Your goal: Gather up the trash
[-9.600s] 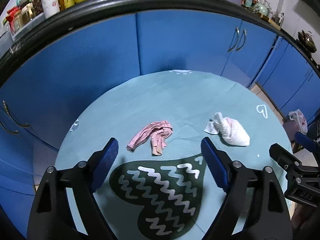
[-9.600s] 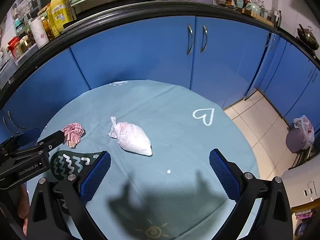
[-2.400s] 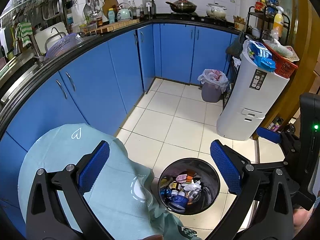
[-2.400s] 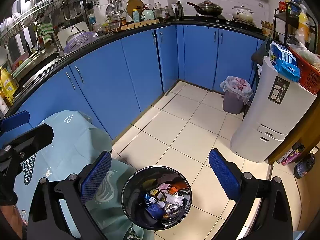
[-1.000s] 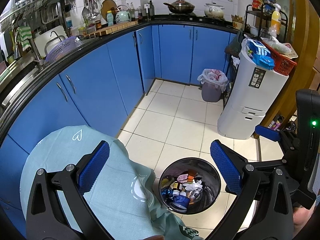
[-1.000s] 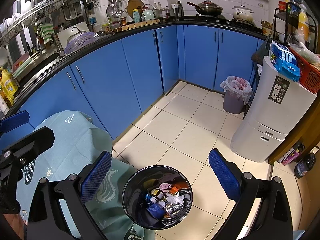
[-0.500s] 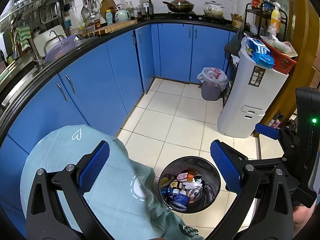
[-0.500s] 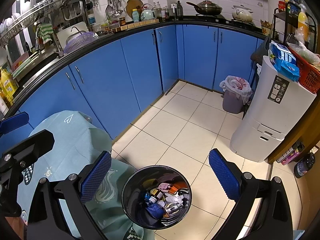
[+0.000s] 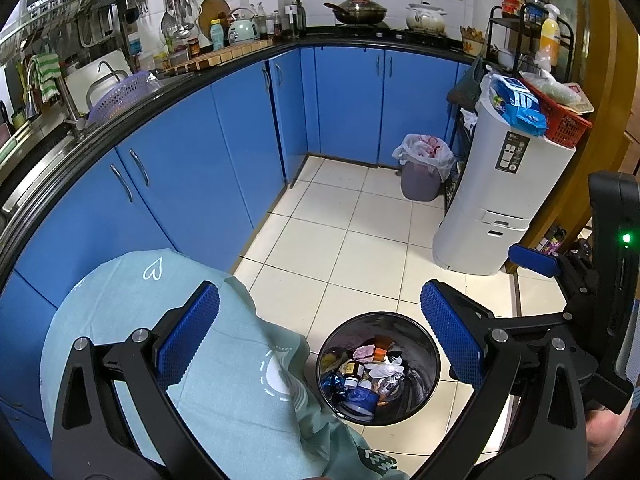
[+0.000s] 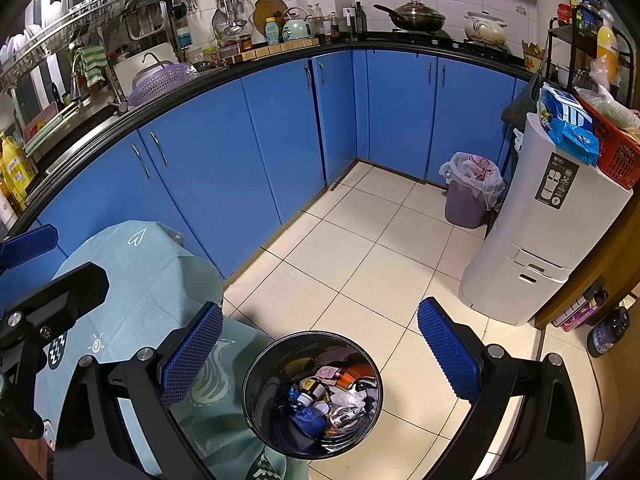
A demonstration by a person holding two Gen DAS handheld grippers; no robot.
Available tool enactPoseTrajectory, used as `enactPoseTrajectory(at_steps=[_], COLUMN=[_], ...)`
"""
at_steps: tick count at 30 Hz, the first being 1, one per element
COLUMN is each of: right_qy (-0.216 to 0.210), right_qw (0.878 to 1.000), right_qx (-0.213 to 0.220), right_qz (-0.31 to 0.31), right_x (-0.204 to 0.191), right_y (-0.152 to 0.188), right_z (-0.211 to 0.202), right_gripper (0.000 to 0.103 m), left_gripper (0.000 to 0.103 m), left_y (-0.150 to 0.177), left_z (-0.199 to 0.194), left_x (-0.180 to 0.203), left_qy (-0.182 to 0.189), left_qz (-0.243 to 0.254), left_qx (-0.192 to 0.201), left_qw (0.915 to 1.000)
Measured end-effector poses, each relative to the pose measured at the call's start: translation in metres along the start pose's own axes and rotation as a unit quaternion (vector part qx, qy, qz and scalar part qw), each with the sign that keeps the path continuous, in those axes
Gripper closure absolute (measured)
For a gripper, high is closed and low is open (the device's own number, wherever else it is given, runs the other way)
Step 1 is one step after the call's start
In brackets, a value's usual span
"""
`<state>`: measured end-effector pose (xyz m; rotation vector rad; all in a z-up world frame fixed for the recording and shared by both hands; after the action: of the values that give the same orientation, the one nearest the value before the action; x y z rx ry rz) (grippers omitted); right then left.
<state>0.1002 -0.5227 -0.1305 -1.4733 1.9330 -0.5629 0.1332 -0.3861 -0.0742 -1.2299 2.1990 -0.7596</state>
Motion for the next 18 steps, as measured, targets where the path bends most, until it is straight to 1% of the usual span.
enactPoseTrajectory(at_steps=[5, 7, 10, 16, 18], right_qy=[0.000, 0.001, 0.001, 0.001, 0.001], right_qw=[1.000, 1.000, 1.000, 1.000, 1.000], right_qx=[0.000, 0.000, -0.001, -0.002, -0.003], right_qz=[0.000, 0.000, 0.000, -0.001, -0.001], right_x=[0.0001, 0.0002, 0.0027, 0.0039, 0.0043], right_y=[-0.0003, -0.0003, -0.0007, -0.0006, -0.0003], right_z=[-0.0001, -0.0001, -0.0003, -0.0002, -0.0006], right_gripper=[0.008, 0.008, 0.008, 0.008, 0.008], left_gripper=[0.004, 0.004, 0.004, 0.004, 0.004], left_y=[-0.0010, -0.0013, -0.0005, 0.0012, 0.0014], left_z=[-0.0019, -0.0026, -0.0008, 0.0013, 0.0005], left_x=[-0.0014, -0.0040, -0.0040, -0.0017, -0.0008], left_qy=[0.017, 0.003, 0.009, 0.004, 0.002], left_qz=[-0.009, -0.011, -0.009, 0.000, 0.001], left_qx=[0.003, 0.006, -0.002, -0.012, -0.010], left_qw=[0.9998, 0.9999, 0.9999, 0.9999, 1.0000])
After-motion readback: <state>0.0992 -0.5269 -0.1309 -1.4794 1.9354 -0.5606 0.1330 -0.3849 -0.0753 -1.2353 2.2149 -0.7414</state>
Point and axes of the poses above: each gripper's, at about its wrist camera, not at the fingertips, and z roughly the way its jaws point, x to its right, y to its underside, the point moved 5 cm from there along z, roughly the way its jaws point, and after that the axes turned 8 degrees about -y, right-handed, at the moved point
